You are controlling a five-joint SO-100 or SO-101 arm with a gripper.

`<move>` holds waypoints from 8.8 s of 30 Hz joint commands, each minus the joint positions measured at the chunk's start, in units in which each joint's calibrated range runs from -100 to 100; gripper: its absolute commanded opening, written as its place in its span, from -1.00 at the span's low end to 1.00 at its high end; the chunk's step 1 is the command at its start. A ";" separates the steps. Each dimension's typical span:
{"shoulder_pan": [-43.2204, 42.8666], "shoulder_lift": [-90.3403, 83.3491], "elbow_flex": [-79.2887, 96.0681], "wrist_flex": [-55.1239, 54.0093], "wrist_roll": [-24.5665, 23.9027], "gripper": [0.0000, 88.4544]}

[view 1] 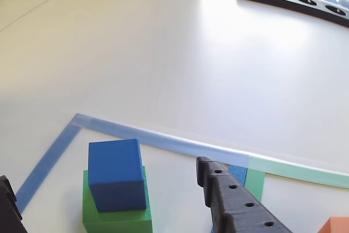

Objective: Tower of hanoi

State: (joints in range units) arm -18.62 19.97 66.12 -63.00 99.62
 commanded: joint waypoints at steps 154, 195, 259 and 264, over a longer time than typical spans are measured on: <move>51.45 -38.96 10.07 32.28 0.38 -0.97; 50.23 -4.58 -0.02 3.87 0.38 -0.94; 23.24 -71.57 -59.90 159.76 0.38 -1.00; 18.28 -76.70 -49.18 153.77 0.38 -1.00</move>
State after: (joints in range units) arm 3.94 -52.50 10.58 95.93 99.62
